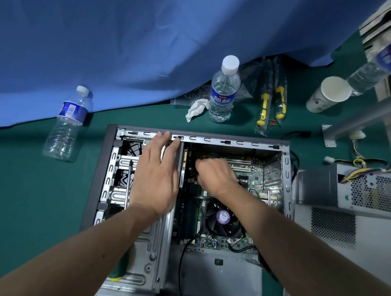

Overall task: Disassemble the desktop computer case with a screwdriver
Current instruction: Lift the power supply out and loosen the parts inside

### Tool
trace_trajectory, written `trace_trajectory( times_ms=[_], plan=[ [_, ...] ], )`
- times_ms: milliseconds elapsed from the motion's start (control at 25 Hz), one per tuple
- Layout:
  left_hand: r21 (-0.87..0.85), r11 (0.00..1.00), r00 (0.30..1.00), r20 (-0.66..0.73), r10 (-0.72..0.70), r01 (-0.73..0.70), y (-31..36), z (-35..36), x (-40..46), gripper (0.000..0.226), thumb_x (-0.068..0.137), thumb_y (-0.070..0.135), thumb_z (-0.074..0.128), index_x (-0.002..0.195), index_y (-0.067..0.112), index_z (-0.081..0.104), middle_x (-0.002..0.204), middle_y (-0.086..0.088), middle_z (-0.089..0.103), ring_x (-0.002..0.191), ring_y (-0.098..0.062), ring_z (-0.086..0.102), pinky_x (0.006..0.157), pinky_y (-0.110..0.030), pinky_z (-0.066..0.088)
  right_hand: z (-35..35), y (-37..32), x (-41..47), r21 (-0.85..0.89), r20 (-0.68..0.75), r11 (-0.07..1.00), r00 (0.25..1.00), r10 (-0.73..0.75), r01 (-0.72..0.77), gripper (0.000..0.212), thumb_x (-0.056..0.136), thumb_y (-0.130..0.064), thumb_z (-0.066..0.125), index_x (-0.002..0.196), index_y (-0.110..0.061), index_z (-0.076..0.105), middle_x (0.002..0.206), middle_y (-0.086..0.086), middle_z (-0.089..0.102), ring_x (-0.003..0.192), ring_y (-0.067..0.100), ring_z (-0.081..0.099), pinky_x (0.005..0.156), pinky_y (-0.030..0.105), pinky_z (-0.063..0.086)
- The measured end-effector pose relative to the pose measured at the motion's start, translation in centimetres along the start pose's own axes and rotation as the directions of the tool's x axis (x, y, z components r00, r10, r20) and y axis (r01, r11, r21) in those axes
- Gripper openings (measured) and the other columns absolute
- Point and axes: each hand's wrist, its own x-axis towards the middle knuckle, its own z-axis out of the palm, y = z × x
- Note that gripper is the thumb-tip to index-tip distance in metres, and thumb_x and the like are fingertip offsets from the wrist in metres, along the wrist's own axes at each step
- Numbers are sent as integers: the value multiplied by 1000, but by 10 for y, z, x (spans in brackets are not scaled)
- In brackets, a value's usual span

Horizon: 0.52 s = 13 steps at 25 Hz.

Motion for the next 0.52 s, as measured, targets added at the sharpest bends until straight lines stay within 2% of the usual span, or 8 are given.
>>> trace_trajectory(
  times_ms=[160,320,360,440,520],
  plan=[
    [6,1000,1000,1,6,-6,-1,0,0,56,85,9,50,140,3,43,148,-20,35,140,-37,30,117,-52,28,-13,22,12,172,92,985,996,14,-30,10,93,-21,59,88,-14,56,72,0,52,61,19,53,58,32,45],
    [1,1000,1000,-13,11,-11,-1,0,-1,54,85,9,47,139,2,45,147,-20,36,139,-37,30,117,-51,27,-3,20,-1,150,23,988,999,-24,20,10,97,-22,55,91,-14,56,66,-3,50,65,25,58,60,32,46],
    [0,1000,1000,-15,10,-10,-1,0,-1,54,85,9,47,139,2,45,147,-20,36,139,-37,30,117,-50,27,1,20,-5,172,8,985,1000,-12,11,10,97,-23,54,96,-15,58,65,-4,50,67,25,58,62,32,46],
    [1,1000,1000,-16,10,-10,-1,1,-1,54,85,9,47,139,2,45,147,-20,36,139,-36,30,117,-50,27,5,20,-8,226,-45,974,999,30,-19,23,98,-28,54,116,-15,60,68,-3,54,68,23,56,73,33,50],
    [0,1000,1000,-20,15,-15,-2,2,-1,54,85,8,48,139,3,44,147,-19,36,140,-36,30,117,-50,27,3,21,-9,286,-93,957,992,82,-52,31,99,-32,54,127,-19,57,73,-1,62,64,19,53,73,32,50]
  ],
)
